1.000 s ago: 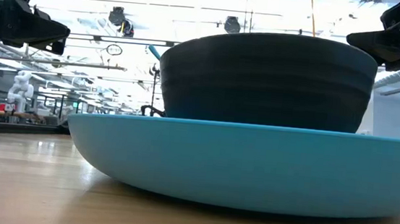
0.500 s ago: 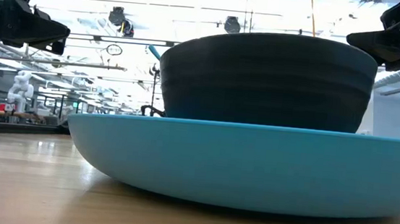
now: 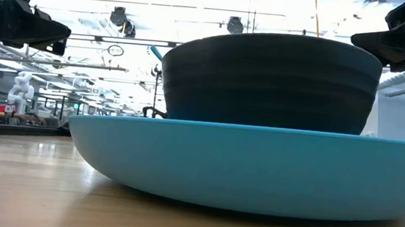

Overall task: Set table place
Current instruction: Return to home position

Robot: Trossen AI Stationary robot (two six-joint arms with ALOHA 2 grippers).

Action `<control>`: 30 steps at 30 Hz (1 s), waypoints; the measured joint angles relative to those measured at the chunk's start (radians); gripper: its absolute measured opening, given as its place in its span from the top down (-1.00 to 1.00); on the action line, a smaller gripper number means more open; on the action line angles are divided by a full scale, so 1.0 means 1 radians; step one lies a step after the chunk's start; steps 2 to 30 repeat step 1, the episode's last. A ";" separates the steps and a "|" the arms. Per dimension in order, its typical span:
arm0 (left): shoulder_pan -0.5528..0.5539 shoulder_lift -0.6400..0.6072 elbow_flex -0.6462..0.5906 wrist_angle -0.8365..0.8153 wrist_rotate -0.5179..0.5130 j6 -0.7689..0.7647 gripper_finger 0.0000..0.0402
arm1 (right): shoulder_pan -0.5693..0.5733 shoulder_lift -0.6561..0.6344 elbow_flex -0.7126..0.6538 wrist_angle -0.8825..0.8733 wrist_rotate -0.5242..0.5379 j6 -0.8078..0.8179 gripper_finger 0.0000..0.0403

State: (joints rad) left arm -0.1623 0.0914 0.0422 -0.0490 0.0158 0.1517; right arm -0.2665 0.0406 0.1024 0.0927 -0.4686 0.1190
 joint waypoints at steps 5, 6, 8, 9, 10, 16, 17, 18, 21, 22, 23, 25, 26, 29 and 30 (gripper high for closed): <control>0.000 0.000 0.000 0.000 0.000 0.000 0.88 | 0.000 0.000 0.000 0.000 0.000 0.000 1.00; 0.000 0.000 0.000 0.000 0.000 0.000 0.88 | 0.000 0.000 0.000 0.000 0.000 0.000 1.00; 0.000 0.000 0.000 0.000 0.000 0.000 0.88 | 0.000 0.000 0.000 0.000 0.000 0.000 1.00; 0.000 0.000 0.000 0.000 0.000 0.000 0.88 | 0.000 0.000 0.000 0.000 0.000 0.000 1.00; 0.000 0.000 0.000 0.000 0.000 0.000 0.88 | 0.000 0.000 0.000 0.000 0.000 0.000 1.00; 0.000 0.000 0.000 0.000 0.000 0.000 0.88 | 0.000 0.000 0.000 0.000 0.000 0.000 1.00; 0.000 0.000 0.000 0.000 0.000 0.000 0.88 | 0.000 0.000 0.000 0.000 0.000 0.000 1.00; 0.000 0.000 0.000 0.000 0.000 0.000 0.88 | 0.000 0.000 0.000 0.000 0.000 0.000 1.00; 0.000 0.000 0.000 0.000 0.000 0.000 0.88 | 0.000 0.000 0.000 0.000 0.000 0.000 1.00; 0.000 0.000 0.000 0.000 0.000 0.000 0.88 | 0.000 0.000 0.000 0.000 0.000 0.000 1.00; 0.000 0.000 0.000 0.000 0.000 0.000 0.88 | 0.000 0.000 0.000 0.000 0.000 0.000 1.00; 0.000 0.000 0.000 0.000 0.000 0.000 0.88 | 0.000 0.000 0.000 0.000 0.000 0.000 1.00; 0.000 0.000 0.000 0.000 0.000 0.000 0.88 | 0.000 0.000 0.000 0.000 0.000 0.000 1.00; 0.000 0.000 0.000 0.000 0.000 0.000 0.88 | 0.000 0.000 0.000 0.000 0.000 0.000 1.00; 0.000 0.000 0.000 0.000 0.000 0.000 0.88 | 0.000 0.000 0.000 0.000 0.000 0.000 1.00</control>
